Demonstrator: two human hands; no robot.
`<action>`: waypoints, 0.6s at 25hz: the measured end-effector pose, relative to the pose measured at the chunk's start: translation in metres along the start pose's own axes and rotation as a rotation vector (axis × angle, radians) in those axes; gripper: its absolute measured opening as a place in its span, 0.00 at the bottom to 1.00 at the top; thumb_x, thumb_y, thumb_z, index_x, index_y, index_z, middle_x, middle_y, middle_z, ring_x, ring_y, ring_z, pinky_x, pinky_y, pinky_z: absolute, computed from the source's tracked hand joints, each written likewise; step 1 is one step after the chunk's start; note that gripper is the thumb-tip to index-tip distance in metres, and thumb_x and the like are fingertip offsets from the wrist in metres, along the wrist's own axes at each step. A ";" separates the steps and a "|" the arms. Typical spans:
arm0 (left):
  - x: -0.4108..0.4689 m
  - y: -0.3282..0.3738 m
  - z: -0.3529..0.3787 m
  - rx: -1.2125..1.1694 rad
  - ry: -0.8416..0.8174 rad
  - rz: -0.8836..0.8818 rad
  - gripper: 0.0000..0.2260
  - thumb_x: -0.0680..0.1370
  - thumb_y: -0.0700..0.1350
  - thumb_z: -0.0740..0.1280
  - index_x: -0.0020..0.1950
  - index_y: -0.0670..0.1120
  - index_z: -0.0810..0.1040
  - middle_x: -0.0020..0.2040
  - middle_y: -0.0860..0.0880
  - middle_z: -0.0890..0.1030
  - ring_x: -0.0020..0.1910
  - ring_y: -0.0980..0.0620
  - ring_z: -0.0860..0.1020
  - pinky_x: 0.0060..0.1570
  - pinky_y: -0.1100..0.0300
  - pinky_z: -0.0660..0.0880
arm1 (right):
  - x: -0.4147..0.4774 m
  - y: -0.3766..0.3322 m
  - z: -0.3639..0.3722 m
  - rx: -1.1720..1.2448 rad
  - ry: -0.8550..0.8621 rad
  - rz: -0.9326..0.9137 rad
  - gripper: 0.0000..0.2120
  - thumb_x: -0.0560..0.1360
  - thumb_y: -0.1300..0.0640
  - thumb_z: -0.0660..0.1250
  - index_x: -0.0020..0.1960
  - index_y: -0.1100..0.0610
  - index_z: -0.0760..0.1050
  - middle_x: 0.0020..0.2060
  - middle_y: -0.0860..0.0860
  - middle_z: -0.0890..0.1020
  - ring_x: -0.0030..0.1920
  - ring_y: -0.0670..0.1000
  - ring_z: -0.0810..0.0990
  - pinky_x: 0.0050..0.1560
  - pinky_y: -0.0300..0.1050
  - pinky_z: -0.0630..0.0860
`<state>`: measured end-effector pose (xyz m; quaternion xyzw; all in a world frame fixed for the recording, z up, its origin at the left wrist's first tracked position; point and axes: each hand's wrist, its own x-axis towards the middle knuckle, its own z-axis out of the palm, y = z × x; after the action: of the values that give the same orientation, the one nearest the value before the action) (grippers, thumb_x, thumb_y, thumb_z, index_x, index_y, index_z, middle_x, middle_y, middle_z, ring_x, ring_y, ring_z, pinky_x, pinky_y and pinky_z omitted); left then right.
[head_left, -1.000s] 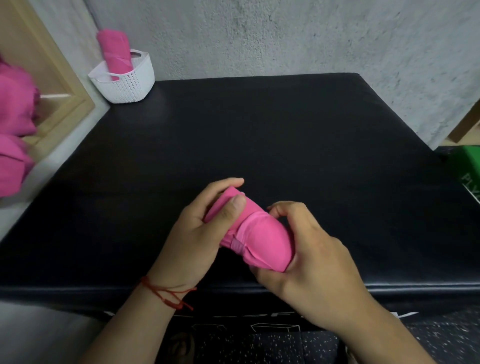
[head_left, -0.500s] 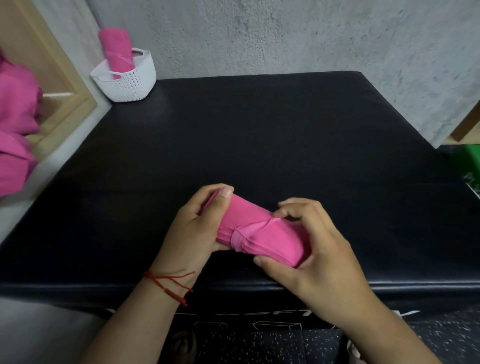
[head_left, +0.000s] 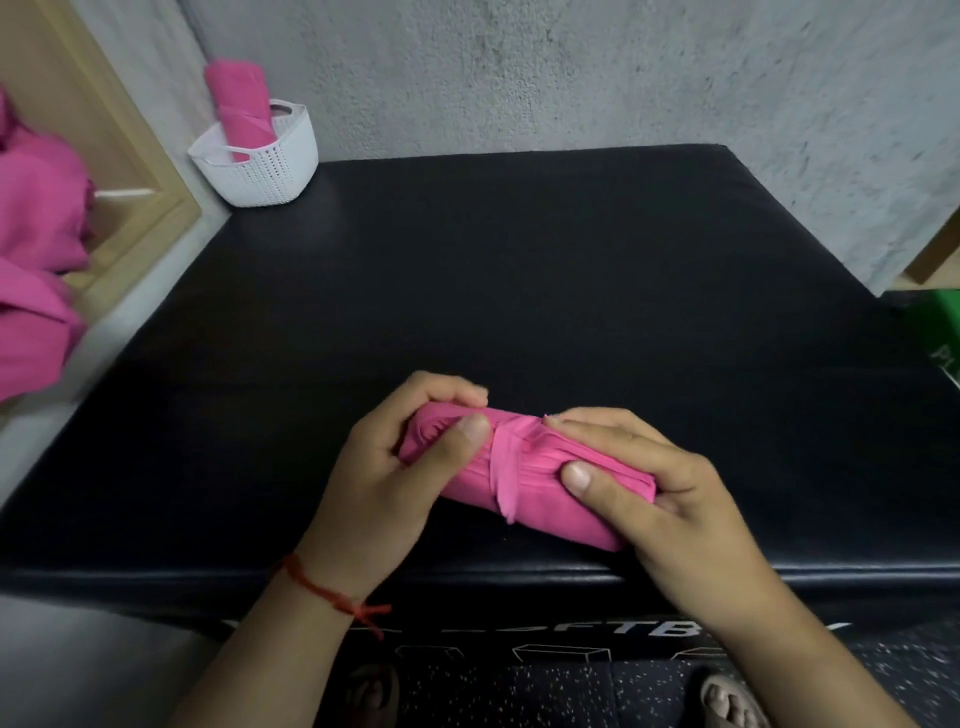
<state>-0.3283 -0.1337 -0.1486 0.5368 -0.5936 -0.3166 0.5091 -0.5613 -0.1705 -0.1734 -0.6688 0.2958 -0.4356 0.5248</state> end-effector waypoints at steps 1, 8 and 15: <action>0.001 -0.001 0.001 0.025 0.063 -0.001 0.09 0.83 0.53 0.68 0.58 0.50 0.83 0.57 0.52 0.84 0.60 0.50 0.82 0.62 0.50 0.78 | -0.001 -0.001 0.000 -0.050 -0.023 -0.003 0.18 0.78 0.57 0.74 0.67 0.48 0.84 0.64 0.49 0.82 0.67 0.53 0.81 0.63 0.42 0.78; 0.003 0.006 0.008 -0.298 0.135 -0.450 0.18 0.81 0.61 0.64 0.51 0.47 0.82 0.51 0.43 0.85 0.52 0.40 0.85 0.41 0.43 0.84 | 0.000 0.011 0.011 -0.201 0.038 -0.139 0.16 0.75 0.60 0.79 0.61 0.52 0.86 0.64 0.45 0.84 0.67 0.51 0.82 0.65 0.44 0.80; 0.008 0.011 0.018 -0.454 0.359 -0.620 0.17 0.81 0.59 0.67 0.48 0.46 0.83 0.46 0.47 0.87 0.47 0.45 0.87 0.37 0.46 0.84 | 0.013 0.009 0.021 -0.092 0.141 -0.180 0.10 0.73 0.67 0.78 0.53 0.58 0.88 0.54 0.48 0.88 0.58 0.53 0.87 0.61 0.46 0.82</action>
<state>-0.3478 -0.1421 -0.1414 0.6107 -0.2212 -0.4789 0.5906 -0.5360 -0.1746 -0.1796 -0.6838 0.2904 -0.5127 0.4303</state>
